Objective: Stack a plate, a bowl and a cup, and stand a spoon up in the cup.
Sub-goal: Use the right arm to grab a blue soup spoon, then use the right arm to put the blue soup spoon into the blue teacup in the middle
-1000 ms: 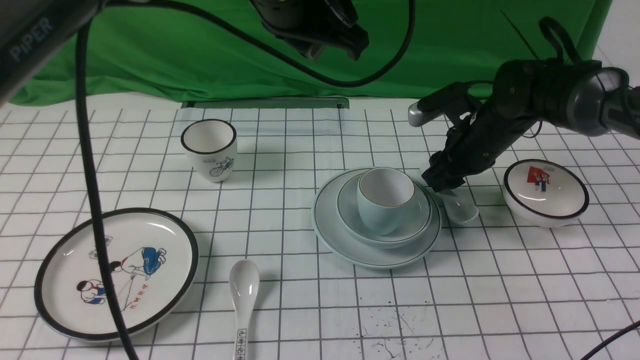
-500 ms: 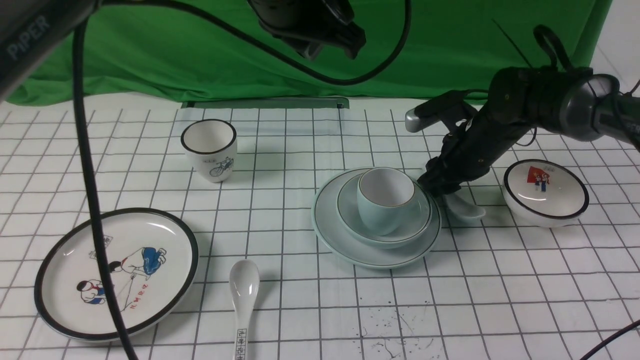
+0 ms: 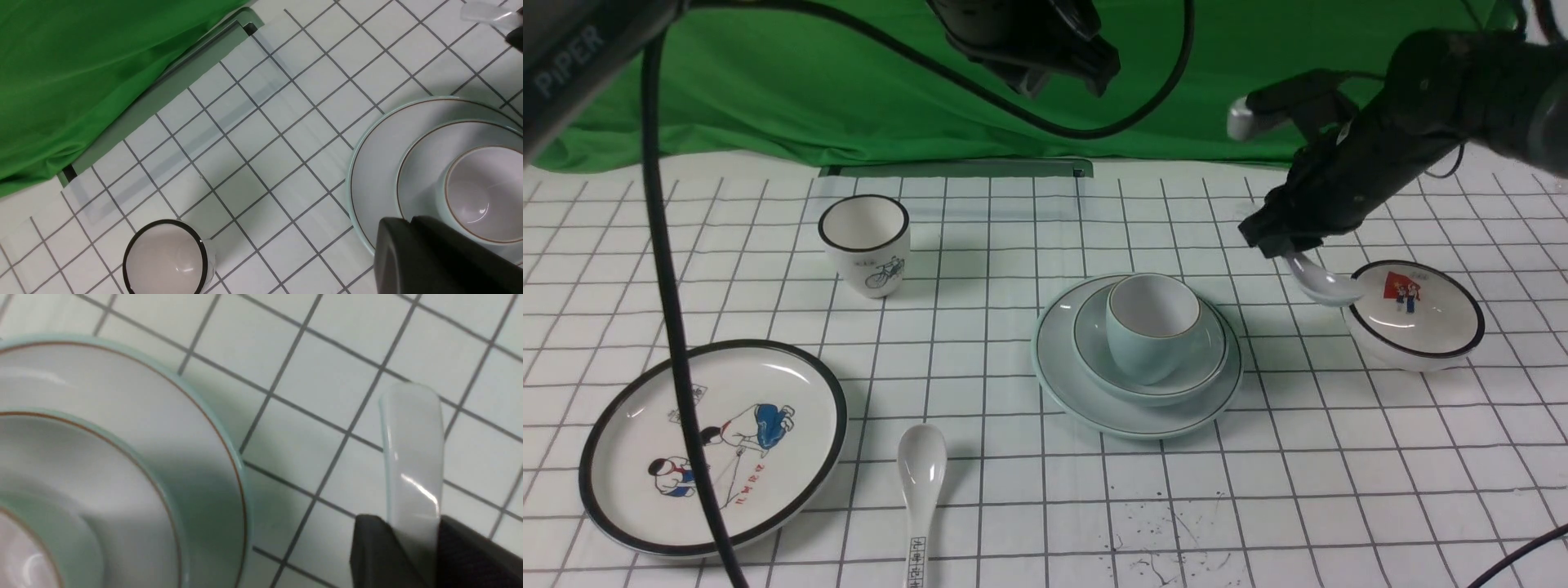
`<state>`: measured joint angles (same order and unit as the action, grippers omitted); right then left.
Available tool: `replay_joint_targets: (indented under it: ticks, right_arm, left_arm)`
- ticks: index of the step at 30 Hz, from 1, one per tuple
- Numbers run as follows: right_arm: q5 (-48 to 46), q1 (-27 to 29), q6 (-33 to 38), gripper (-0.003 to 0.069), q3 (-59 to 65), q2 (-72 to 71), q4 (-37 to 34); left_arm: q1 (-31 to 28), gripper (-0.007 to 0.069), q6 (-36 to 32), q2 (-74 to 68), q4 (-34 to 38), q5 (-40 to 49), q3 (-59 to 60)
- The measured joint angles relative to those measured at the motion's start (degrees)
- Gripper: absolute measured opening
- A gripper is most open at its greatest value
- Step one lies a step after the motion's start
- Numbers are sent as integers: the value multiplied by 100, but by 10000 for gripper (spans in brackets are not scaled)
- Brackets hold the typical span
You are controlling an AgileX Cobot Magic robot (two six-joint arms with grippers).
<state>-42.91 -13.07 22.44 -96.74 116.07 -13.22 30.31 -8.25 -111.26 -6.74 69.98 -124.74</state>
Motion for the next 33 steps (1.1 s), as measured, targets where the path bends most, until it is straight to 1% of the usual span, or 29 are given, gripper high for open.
replay_joint_targets:
  ticks: [2,4,7,8,10,11,13,14,15,16,17,20,29,33]
  right_arm:
    - [-183,0,-182,180,92,-289,-94]
    - [-53,0,-310,180,435,-525,-153]
    - [300,0,-488,180,934,-820,-158]
    - [577,0,-612,180,1315,-957,-158]
    - [972,-42,-772,180,1684,-1029,-158]
    - [1002,-58,-786,180,1745,-1029,-158]
    - [1250,-271,-849,180,2046,-987,-158]
    - [1280,-294,-849,180,2063,-975,-158]
    - [1413,-482,-887,180,2181,-940,-177]
    - [1434,-507,-887,180,2192,-942,-177]
    - [1588,-686,-937,180,2277,-929,-193]
    - [1869,-859,-1023,180,2305,-929,-226]
    - [2570,-836,-1297,180,2305,-833,-189]
    - [2641,-811,-1389,180,2305,-637,-166]
  left_arm:
    - [0,-31,0,0,28,0,0]
    - [0,-31,0,0,47,0,0]
    - [0,-31,0,0,67,0,0]
    - [0,-31,-6,0,72,0,0]
    - [0,-31,-19,0,72,0,0]
    - [0,-31,-19,0,72,0,0]
    - [0,-31,-39,0,101,-11,0]
    - [0,-31,-39,0,110,-11,0]
    - [0,-31,-54,0,157,-15,0]
    - [0,-31,-54,0,173,-15,0]
    - [0,-31,-67,0,193,-10,0]
    - [0,-31,-79,0,211,-4,0]
    - [0,-31,-85,0,233,-4,0]
    - [0,-31,-85,0,233,-4,0]
